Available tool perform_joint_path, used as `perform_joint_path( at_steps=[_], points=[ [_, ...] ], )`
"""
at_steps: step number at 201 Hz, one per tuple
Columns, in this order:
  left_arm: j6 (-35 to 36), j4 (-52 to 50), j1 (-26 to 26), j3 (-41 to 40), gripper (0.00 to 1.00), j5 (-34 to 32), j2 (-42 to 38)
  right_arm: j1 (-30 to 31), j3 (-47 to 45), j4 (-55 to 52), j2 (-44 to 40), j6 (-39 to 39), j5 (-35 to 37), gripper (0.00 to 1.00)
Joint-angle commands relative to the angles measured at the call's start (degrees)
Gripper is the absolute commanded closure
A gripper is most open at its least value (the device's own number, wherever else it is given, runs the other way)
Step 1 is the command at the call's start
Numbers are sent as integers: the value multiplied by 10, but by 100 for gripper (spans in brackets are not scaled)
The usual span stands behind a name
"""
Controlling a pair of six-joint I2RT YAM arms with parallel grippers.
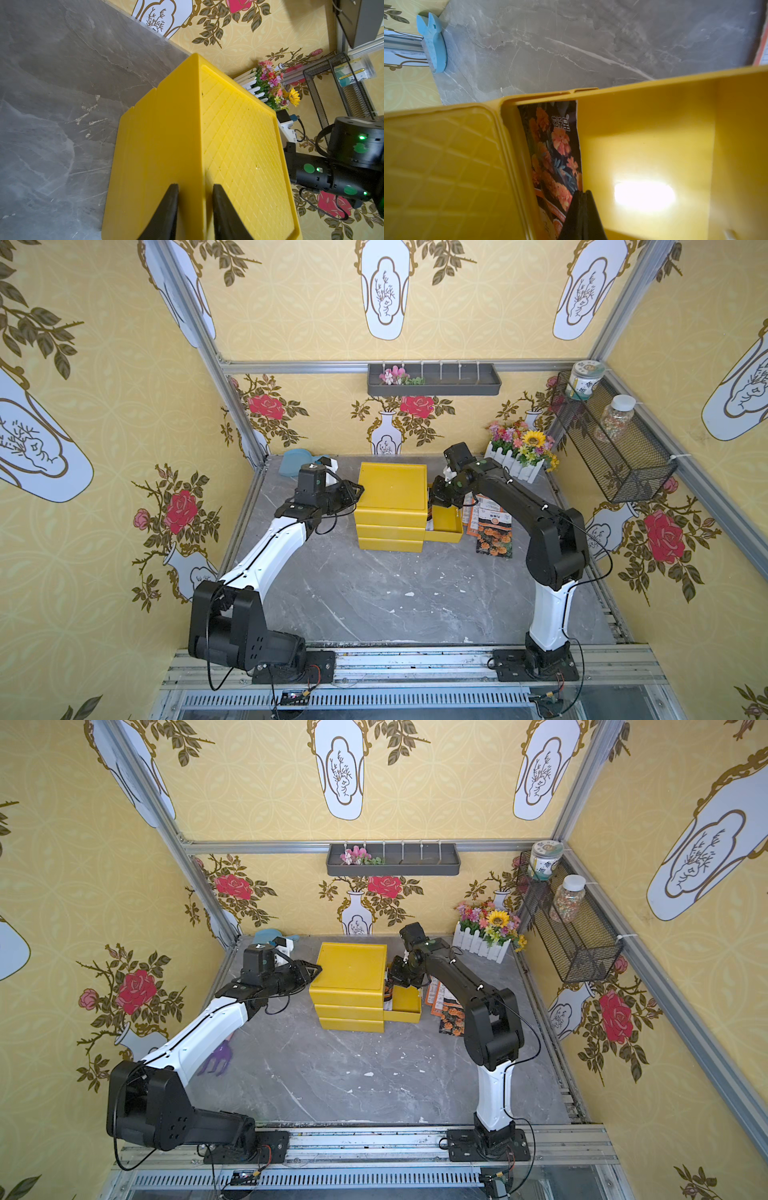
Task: Take the seed bags out of the drawer
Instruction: Pick up the seed packet from the drawer.
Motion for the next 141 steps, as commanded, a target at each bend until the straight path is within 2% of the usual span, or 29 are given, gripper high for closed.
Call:
perform_joint_path(
  at_steps=[1,88,141],
  points=[
    [11,-126,-1,-9,68,2,11,-5,6,-24,-12,-24,27,100],
    [10,-123,-1,-4,68,4,20,-56,9,-82,-66,-81,64,100],
    [9,-122,-1,6,68,6,31,-96,2,-97,-100,-105,62,100]
  ],
)
